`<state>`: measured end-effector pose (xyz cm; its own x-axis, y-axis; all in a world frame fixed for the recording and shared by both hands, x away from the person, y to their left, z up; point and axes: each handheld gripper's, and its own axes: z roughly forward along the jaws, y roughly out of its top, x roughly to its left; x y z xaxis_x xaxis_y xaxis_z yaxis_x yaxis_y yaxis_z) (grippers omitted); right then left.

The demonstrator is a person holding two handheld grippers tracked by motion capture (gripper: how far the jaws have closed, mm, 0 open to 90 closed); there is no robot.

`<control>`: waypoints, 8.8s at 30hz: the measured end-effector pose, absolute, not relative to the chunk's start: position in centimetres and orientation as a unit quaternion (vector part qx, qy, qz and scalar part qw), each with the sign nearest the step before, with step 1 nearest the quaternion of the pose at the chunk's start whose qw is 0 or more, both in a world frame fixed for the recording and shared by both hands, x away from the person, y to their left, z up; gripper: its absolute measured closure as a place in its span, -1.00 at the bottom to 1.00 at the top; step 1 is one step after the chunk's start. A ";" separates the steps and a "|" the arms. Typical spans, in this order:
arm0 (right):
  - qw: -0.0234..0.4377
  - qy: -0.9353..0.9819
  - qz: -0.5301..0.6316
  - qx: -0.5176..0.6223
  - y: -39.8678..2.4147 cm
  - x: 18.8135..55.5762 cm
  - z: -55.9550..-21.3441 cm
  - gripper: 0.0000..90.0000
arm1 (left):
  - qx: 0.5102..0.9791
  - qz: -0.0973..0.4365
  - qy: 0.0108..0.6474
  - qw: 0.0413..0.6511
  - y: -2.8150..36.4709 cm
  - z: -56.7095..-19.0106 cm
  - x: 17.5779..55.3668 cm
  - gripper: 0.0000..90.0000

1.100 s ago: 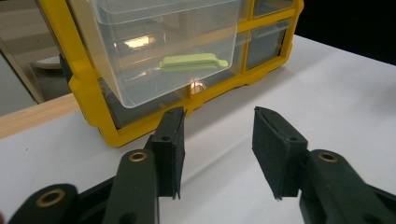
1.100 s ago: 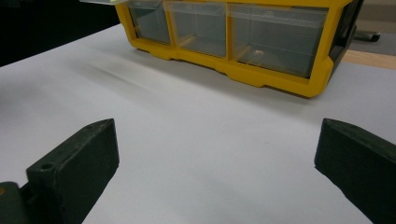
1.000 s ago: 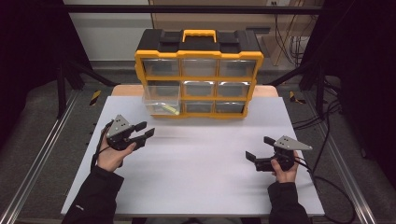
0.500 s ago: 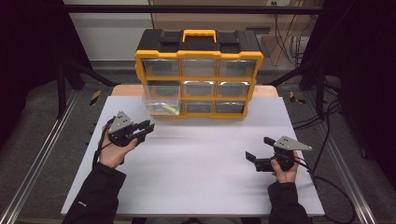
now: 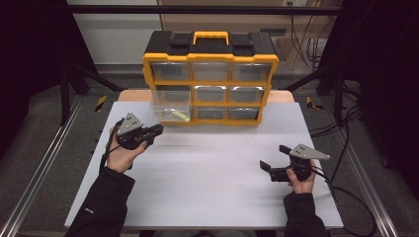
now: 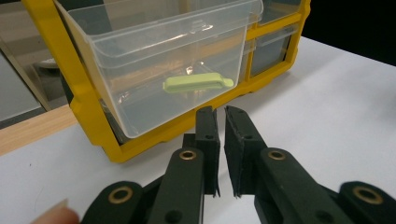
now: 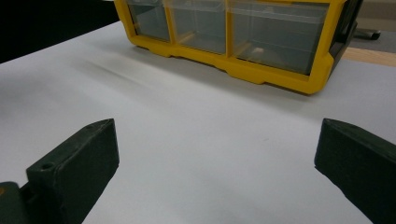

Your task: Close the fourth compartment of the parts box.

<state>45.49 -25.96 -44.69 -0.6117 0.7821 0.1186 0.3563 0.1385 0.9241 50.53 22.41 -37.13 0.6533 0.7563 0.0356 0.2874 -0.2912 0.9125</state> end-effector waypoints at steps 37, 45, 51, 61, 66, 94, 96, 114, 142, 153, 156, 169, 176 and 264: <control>0.205 0.728 0.525 0.392 -26.3 45.4 -44.8 -0.99 | 0.774 0.241 0.349 0.470 20.4 -36.4 53.9 1.00; 0.203 0.728 0.525 0.392 -26.4 45.2 -44.9 -0.99 | 0.773 0.246 0.353 0.466 20.5 -36.4 54.5 1.00; 0.203 0.728 0.524 0.392 -26.6 45.1 -45.0 -0.99 | 0.772 0.248 0.354 0.465 20.4 -36.4 54.7 1.00; 0.203 0.728 0.526 0.391 -26.6 45.0 -45.0 -0.99 | 0.771 0.249 0.356 0.466 20.5 -36.2 55.0 1.00; 0.203 0.728 0.526 0.390 -26.7 45.0 -45.0 -0.99 | 0.770 0.250 0.357 0.466 20.4 -36.1 55.3 1.00; 0.210 0.726 0.521 0.396 -26.6 45.1 -45.0 -0.99 | 0.773 0.251 0.360 0.457 20.3 -35.7 56.8 1.00; 0.210 0.726 0.521 0.396 -26.6 45.1 -45.0 -0.99 | 0.773 0.251 0.361 0.458 20.3 -35.7 56.9 1.00; 0.209 0.727 0.521 0.395 -26.6 45.0 -45.1 -0.99 | 0.774 0.253 0.363 0.453 20.3 -35.9 58.0 1.00; 0.209 0.727 0.521 0.395 -26.6 45.0 -45.1 -0.99 | 0.777 0.263 0.362 0.443 20.1 -36.1 59.8 1.00; 0.208 0.728 0.520 0.395 -26.5 45.0 -45.1 -0.99 | 0.779 0.273 0.356 0.438 20.1 -36.1 60.4 1.00; 0.208 0.728 0.520 0.395 -26.5 45.0 -45.1 -0.99 | 0.774 0.270 0.364 0.441 19.9 -36.2 60.4 1.00; 0.209 0.726 0.522 0.395 -26.6 45.0 -45.1 -0.99 | 0.775 0.280 0.360 0.438 19.8 -36.1 61.3 1.00; 0.208 0.727 0.522 0.396 -26.6 45.0 -45.1 -0.99 | 0.769 0.279 0.369 0.441 19.5 -36.2 61.6 1.00; 0.208 0.725 0.524 0.395 -26.7 45.1 -45.0 -0.99 | 0.734 0.208 0.328 0.557 22.0 -37.6 53.4 -0.91</control>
<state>45.09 -26.65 -45.00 -0.6015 0.7909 0.1126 0.3551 0.1385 0.9245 53.44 22.01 -37.57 0.6981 0.7135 -0.0607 0.2507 -0.1641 0.9541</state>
